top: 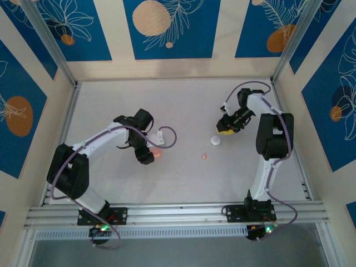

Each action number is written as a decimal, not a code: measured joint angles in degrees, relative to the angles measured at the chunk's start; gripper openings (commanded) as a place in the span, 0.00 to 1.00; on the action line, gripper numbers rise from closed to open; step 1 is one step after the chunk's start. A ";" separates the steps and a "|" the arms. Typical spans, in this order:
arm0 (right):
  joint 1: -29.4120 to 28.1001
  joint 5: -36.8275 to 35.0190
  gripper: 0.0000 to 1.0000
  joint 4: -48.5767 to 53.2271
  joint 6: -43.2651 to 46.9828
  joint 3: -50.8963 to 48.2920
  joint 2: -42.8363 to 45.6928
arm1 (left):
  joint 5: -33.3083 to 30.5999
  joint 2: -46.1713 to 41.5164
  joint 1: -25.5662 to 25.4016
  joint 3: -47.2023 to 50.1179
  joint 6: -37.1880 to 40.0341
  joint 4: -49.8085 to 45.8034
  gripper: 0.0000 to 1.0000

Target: Insert the wireless bluetooth earbuds into the charging case

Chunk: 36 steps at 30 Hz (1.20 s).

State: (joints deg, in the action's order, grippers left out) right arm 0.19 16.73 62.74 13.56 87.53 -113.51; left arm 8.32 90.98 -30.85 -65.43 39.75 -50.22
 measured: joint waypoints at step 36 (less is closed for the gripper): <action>-8.22 7.69 0.51 -29.64 -9.51 -22.56 23.08 | -2.08 18.21 1.14 -6.62 4.39 6.91 0.71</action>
State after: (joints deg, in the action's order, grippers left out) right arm -8.03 24.43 33.10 4.05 64.97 -90.43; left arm 6.24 109.19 -29.71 -72.05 44.14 -43.31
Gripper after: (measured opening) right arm 0.509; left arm 0.731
